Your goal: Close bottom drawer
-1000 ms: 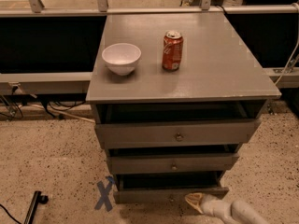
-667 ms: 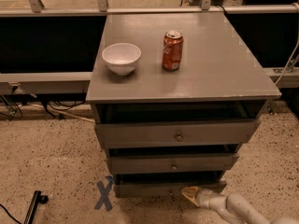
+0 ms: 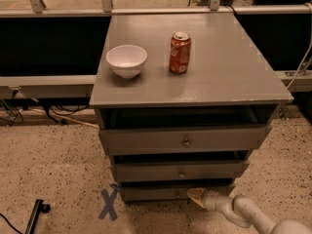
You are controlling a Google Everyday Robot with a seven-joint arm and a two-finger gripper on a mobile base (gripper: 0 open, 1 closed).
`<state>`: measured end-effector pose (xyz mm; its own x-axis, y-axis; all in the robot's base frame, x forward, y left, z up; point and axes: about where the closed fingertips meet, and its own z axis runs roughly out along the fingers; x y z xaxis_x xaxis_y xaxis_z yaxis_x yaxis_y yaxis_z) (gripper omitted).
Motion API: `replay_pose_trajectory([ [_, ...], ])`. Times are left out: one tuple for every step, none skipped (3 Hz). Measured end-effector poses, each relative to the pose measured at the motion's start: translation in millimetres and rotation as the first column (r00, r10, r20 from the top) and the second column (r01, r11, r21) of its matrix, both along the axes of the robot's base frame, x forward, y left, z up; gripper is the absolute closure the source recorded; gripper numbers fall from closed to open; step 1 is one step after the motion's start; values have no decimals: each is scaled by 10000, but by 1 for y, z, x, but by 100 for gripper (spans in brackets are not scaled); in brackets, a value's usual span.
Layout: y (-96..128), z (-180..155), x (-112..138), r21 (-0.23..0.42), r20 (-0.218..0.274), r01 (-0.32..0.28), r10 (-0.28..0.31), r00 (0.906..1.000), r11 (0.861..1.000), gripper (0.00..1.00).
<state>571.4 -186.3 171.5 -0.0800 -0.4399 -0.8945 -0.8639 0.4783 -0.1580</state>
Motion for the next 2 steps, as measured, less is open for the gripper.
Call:
replay_pose_trajectory([
  [-3, 4, -19, 234, 158, -250, 246, 9996, 9994, 100],
  [-15, 10, -58, 291, 247, -588, 581, 9980, 9978, 100],
])
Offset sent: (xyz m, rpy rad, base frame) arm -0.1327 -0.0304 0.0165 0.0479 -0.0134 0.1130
